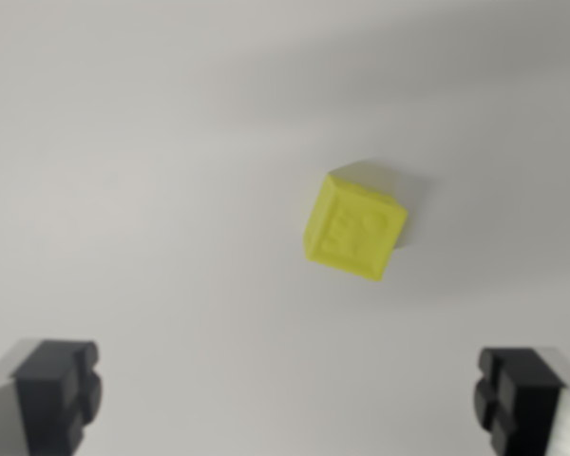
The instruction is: Pick yellow cube
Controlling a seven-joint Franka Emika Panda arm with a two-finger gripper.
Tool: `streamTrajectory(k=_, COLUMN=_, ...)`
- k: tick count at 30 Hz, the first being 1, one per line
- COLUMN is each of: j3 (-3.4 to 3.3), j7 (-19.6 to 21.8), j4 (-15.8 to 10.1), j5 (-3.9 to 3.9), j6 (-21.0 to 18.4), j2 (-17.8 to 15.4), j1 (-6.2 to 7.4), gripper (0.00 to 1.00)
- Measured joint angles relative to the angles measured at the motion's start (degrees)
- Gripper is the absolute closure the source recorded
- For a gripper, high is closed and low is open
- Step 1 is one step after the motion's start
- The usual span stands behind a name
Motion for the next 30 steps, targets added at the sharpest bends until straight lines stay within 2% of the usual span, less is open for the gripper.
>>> streamTrajectory(k=30, j3=0.00, j7=3.68, j4=-5.04, j5=0.84, j6=9.48, j2=5.17, j1=-1.63, gripper=0.00)
